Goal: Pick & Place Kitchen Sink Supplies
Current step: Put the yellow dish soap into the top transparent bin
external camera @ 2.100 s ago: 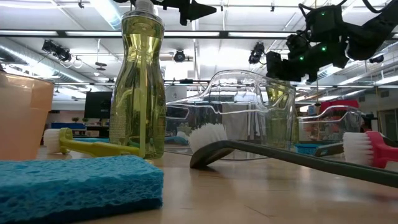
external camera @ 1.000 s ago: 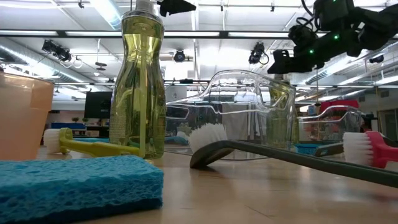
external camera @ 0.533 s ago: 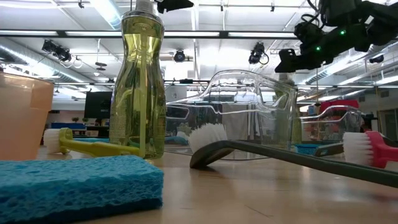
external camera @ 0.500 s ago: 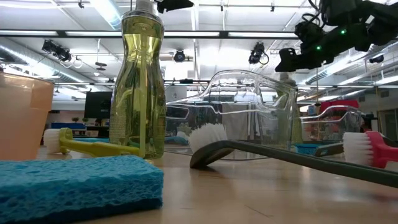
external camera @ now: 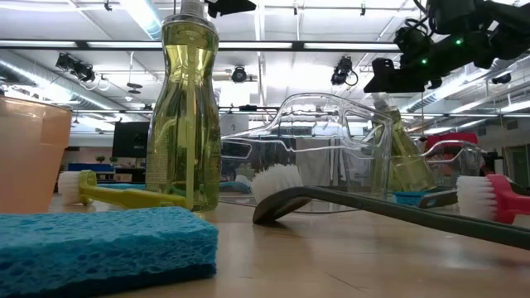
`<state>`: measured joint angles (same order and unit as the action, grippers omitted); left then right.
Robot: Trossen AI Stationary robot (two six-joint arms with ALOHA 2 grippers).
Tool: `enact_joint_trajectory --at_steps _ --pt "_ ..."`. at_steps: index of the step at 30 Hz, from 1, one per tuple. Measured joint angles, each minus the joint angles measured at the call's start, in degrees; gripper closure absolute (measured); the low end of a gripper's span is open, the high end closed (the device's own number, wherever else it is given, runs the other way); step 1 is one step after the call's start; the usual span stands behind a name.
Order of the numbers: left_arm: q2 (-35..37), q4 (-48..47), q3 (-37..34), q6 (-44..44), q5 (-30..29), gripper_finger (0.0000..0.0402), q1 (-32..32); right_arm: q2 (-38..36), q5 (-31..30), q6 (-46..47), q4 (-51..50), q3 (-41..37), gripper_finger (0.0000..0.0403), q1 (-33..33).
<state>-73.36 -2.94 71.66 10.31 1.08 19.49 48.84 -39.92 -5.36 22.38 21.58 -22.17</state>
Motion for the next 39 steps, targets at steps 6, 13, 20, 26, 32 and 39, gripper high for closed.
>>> enact_joint_trajectory --at_steps 6,13,20,26,32,39 --pt "0.0 0.0 0.0 0.0 0.0 0.0081 0.0 0.0 0.5 0.4 1.8 0.0 0.0056 -0.6" --pt "0.0 0.0 0.0 -0.2 0.0 0.0081 0.0 0.0 0.5 0.0 2.7 0.2 0.0056 -0.6" --pt "0.0 0.0 0.0 -0.2 0.0 0.0081 0.0 0.0 0.5 0.0 2.7 0.2 0.0056 -0.6" --pt "0.0 0.0 0.0 -0.2 0.0 0.0081 0.0 0.0 0.3 -0.1 2.6 0.2 0.0056 -0.6" --pt "0.0 0.0 0.0 -0.3 0.0 0.0081 0.0 0.0 0.3 -1.2 2.5 0.1 0.0056 -0.6" --pt "0.0 0.0 0.0 -0.6 0.0 0.0081 0.0 0.0 4.9 -1.3 2.4 0.1 0.0056 -0.6"
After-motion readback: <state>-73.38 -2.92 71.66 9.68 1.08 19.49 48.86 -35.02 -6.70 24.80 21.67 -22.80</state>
